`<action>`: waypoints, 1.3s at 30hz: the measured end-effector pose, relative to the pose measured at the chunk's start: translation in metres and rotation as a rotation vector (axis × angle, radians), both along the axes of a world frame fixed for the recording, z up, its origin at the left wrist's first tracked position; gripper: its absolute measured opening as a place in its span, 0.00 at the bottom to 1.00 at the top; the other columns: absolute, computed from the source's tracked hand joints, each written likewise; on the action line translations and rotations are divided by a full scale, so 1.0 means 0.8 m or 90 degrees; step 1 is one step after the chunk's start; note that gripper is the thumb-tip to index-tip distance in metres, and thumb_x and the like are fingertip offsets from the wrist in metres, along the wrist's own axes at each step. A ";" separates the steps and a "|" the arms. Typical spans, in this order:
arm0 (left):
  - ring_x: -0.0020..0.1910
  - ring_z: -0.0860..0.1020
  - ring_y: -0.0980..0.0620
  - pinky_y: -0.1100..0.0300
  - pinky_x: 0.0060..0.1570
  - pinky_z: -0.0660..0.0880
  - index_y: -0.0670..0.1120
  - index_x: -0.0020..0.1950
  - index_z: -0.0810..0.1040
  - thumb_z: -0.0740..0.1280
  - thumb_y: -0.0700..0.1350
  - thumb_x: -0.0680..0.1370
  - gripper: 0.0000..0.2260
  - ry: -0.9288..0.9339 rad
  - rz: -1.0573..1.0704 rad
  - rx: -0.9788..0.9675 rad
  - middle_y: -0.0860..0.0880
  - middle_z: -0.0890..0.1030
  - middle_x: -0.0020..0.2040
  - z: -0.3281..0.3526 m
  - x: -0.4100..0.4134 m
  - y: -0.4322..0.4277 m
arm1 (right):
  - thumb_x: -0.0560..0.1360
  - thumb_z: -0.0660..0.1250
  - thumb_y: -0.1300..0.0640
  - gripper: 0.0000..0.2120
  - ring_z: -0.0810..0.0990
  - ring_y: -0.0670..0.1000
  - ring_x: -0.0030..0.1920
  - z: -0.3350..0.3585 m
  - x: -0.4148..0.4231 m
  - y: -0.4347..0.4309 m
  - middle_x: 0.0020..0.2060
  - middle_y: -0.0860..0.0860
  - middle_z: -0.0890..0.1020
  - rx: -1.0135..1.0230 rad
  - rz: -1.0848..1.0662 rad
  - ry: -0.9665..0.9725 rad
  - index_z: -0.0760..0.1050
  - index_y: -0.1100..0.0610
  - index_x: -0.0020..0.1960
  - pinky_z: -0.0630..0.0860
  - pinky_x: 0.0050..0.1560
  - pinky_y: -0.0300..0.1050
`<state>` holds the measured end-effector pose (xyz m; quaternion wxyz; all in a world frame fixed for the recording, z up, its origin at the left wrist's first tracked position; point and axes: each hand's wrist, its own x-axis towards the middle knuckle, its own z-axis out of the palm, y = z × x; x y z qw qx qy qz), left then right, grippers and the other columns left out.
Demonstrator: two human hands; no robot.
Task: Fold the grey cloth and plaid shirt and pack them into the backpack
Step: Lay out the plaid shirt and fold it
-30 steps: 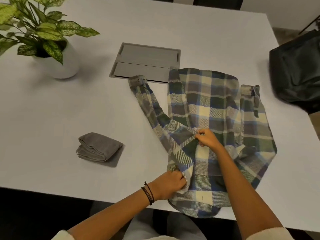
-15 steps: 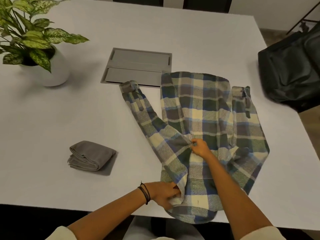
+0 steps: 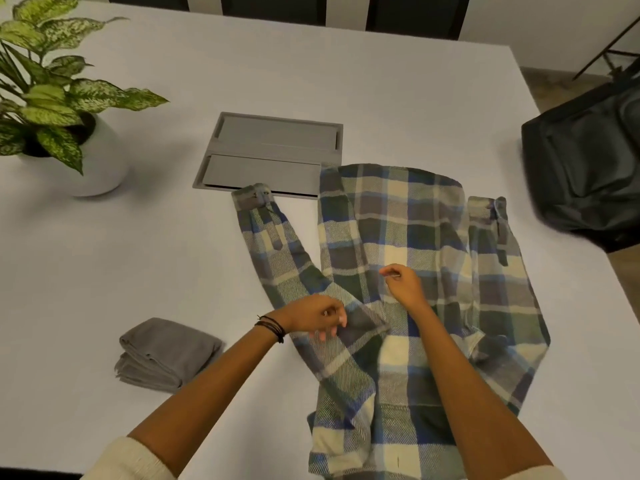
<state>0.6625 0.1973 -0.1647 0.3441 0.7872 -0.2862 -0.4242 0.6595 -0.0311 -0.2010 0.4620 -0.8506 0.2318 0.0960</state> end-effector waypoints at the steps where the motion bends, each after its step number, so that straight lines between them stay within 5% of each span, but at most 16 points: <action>1: 0.35 0.78 0.54 0.65 0.36 0.76 0.46 0.51 0.74 0.58 0.44 0.81 0.06 -0.005 0.022 -0.002 0.45 0.80 0.45 -0.004 0.015 0.001 | 0.76 0.57 0.70 0.12 0.77 0.56 0.56 -0.002 0.011 -0.001 0.54 0.59 0.80 -0.001 0.004 0.006 0.77 0.64 0.54 0.71 0.53 0.41; 5: 0.39 0.77 0.56 0.61 0.44 0.76 0.41 0.57 0.74 0.59 0.44 0.81 0.10 -0.044 0.066 0.012 0.41 0.80 0.51 -0.015 0.073 -0.001 | 0.76 0.56 0.71 0.14 0.75 0.55 0.59 -0.007 0.051 0.000 0.58 0.58 0.78 0.009 0.016 0.024 0.76 0.63 0.57 0.71 0.54 0.41; 9: 0.41 0.78 0.52 0.57 0.51 0.76 0.40 0.59 0.73 0.58 0.43 0.81 0.11 -0.035 0.072 0.028 0.40 0.80 0.53 -0.019 0.132 -0.011 | 0.76 0.55 0.70 0.17 0.74 0.56 0.60 -0.011 0.095 0.005 0.61 0.58 0.76 0.020 0.025 0.030 0.73 0.60 0.61 0.72 0.45 0.37; 11: 0.44 0.77 0.50 0.52 0.55 0.75 0.39 0.59 0.74 0.59 0.43 0.81 0.11 -0.052 0.089 0.026 0.40 0.79 0.55 -0.023 0.163 -0.016 | 0.76 0.56 0.70 0.18 0.73 0.56 0.61 -0.015 0.122 0.007 0.62 0.58 0.74 0.026 0.036 0.039 0.71 0.60 0.64 0.71 0.51 0.39; 14: 0.46 0.78 0.49 0.57 0.50 0.76 0.39 0.60 0.73 0.59 0.42 0.80 0.12 -0.057 0.113 0.041 0.39 0.78 0.56 -0.026 0.217 -0.016 | 0.77 0.58 0.67 0.18 0.73 0.57 0.60 -0.014 0.166 0.008 0.62 0.58 0.73 0.059 0.017 0.054 0.68 0.59 0.66 0.71 0.53 0.43; 18: 0.47 0.76 0.50 0.60 0.48 0.73 0.40 0.61 0.73 0.59 0.40 0.80 0.11 -0.079 0.170 0.070 0.40 0.77 0.58 -0.032 0.303 -0.007 | 0.79 0.57 0.63 0.16 0.75 0.59 0.58 -0.014 0.239 0.003 0.60 0.58 0.74 0.092 0.002 0.058 0.67 0.57 0.67 0.74 0.54 0.49; 23: 0.56 0.73 0.48 0.60 0.54 0.68 0.39 0.63 0.72 0.57 0.30 0.77 0.16 -0.148 0.239 0.063 0.41 0.73 0.63 -0.042 0.388 -0.013 | 0.78 0.57 0.61 0.14 0.74 0.52 0.46 -0.031 0.305 0.018 0.51 0.56 0.76 0.135 -0.068 0.102 0.69 0.58 0.63 0.71 0.36 0.39; 26: 0.63 0.71 0.45 0.60 0.58 0.67 0.40 0.64 0.71 0.55 0.30 0.77 0.18 -0.162 0.288 0.036 0.42 0.71 0.66 -0.053 0.419 -0.031 | 0.78 0.58 0.60 0.11 0.73 0.52 0.44 -0.050 0.330 0.036 0.44 0.53 0.75 0.125 -0.094 0.092 0.72 0.60 0.58 0.70 0.37 0.42; 31: 0.61 0.73 0.42 0.51 0.62 0.70 0.41 0.66 0.70 0.56 0.41 0.81 0.14 -0.208 0.231 0.036 0.43 0.72 0.66 -0.071 0.446 -0.061 | 0.76 0.64 0.56 0.17 0.74 0.53 0.57 -0.057 0.351 0.039 0.59 0.54 0.74 0.181 -0.116 0.060 0.68 0.56 0.64 0.75 0.57 0.48; 35: 0.56 0.74 0.41 0.56 0.57 0.69 0.39 0.65 0.71 0.54 0.43 0.82 0.15 -0.203 0.180 0.054 0.41 0.75 0.63 -0.078 0.456 -0.077 | 0.76 0.65 0.63 0.19 0.79 0.47 0.48 -0.053 0.338 0.027 0.52 0.54 0.79 0.298 -0.101 -0.007 0.69 0.52 0.64 0.76 0.37 0.31; 39: 0.37 0.75 0.51 0.68 0.36 0.69 0.40 0.58 0.74 0.53 0.43 0.82 0.13 -0.154 0.184 0.060 0.42 0.76 0.50 -0.082 0.470 -0.086 | 0.77 0.60 0.67 0.17 0.73 0.49 0.63 -0.051 0.331 0.013 0.61 0.51 0.76 0.287 -0.056 -0.092 0.76 0.52 0.61 0.72 0.60 0.40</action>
